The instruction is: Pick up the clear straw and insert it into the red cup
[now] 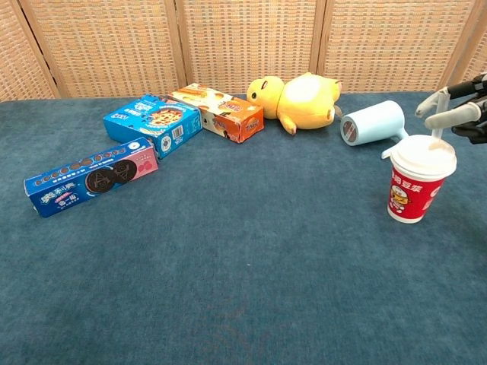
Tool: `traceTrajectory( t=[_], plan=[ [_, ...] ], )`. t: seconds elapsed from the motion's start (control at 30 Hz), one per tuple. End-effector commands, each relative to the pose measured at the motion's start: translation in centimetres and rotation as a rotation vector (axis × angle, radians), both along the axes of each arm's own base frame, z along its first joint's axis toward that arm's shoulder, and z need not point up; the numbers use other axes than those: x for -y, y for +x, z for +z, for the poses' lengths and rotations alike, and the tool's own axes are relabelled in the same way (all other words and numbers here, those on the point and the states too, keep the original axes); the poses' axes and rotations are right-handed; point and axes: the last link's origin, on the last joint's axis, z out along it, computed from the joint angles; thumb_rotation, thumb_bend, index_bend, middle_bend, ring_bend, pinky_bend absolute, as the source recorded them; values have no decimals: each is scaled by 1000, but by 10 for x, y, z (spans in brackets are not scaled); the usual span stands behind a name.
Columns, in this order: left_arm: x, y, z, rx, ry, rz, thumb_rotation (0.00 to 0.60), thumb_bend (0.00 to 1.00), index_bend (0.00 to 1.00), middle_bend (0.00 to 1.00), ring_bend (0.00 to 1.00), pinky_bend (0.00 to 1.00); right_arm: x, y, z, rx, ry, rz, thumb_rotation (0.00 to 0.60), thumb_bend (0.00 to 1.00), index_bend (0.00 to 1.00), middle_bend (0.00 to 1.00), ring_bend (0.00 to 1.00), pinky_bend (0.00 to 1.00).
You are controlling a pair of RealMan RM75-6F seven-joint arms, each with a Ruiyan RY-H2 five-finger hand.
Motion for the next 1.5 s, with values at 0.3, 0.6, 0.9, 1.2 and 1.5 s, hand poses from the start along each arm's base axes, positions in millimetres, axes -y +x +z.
traceTrajectory(
  t=[0.3, 0.6, 0.9, 1.2, 1.5],
  plan=[
    [0, 0, 1, 1, 1, -1, 600, 101, 0, 0, 0, 0, 0, 0, 3, -18, -1, 17, 600, 44, 456, 874, 819, 1000],
    [1, 0, 2, 4, 3, -4, 600, 101, 0, 0, 0, 0, 2, 0, 22, -124, -87, 99, 600, 0, 439, 833, 776, 1000],
    [4, 2, 3, 12, 6, -16, 600, 103, 0, 0, 0, 0, -4, 5, 55, -258, -171, 175, 600, 0, 390, 796, 741, 998],
    [7, 4, 6, 14, 15, -30, 600, 102, 0, 0, 0, 0, -25, 11, 104, -521, -419, 353, 600, 0, 377, 656, 618, 839],
    [12, 6, 8, -15, 40, -43, 600, 104, 0, 0, 0, 0, -88, -13, 115, -914, -596, 549, 600, 0, 81, 0, 0, 0]
  ],
)
